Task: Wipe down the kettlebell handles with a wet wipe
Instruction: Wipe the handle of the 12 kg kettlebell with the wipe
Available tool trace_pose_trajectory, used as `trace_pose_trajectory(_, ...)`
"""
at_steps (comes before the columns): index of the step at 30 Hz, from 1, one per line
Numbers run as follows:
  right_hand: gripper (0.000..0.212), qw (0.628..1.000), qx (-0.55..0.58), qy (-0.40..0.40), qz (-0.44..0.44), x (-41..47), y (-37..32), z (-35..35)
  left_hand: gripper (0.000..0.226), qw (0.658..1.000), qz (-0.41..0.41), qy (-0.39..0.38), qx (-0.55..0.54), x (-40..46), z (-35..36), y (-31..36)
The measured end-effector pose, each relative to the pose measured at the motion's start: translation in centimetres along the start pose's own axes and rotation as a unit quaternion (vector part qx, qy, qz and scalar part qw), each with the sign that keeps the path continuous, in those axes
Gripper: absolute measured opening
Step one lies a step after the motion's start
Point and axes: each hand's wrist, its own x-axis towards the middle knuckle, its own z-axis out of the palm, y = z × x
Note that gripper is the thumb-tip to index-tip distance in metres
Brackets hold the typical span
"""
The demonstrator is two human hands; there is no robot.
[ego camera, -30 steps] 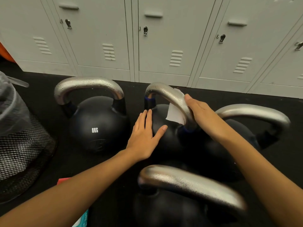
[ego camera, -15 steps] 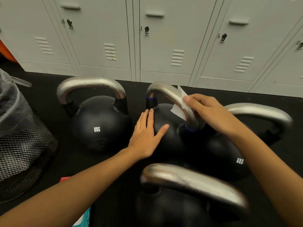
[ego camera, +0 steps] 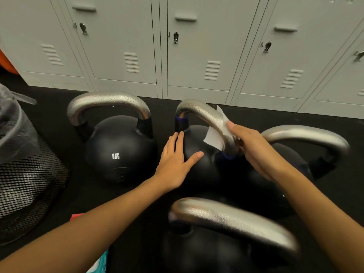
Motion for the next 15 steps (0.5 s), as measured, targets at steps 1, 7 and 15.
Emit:
trace_pose_trajectory(1, 0.045, 1.0, 0.012, -0.002, 0.016, 0.2, -0.2, 0.1, 0.082, 1.0, 0.001, 0.0, -0.002, 0.0, 0.0, 0.0)
trace_pose_trajectory(7, 0.049, 0.996, -0.033, -0.011, 0.08, 2.9, -4.0, 1.5, 0.082, 1.0, 0.007, 0.007, -0.008, 0.0, 0.2, -0.3)
trace_pose_trajectory(15, 0.06, 0.989, -0.025, -0.056, 0.136, 3.6, -4.7, 0.9, 0.082, 1.0, 0.009, 0.01, -0.007, 0.1, 0.3, -0.4)
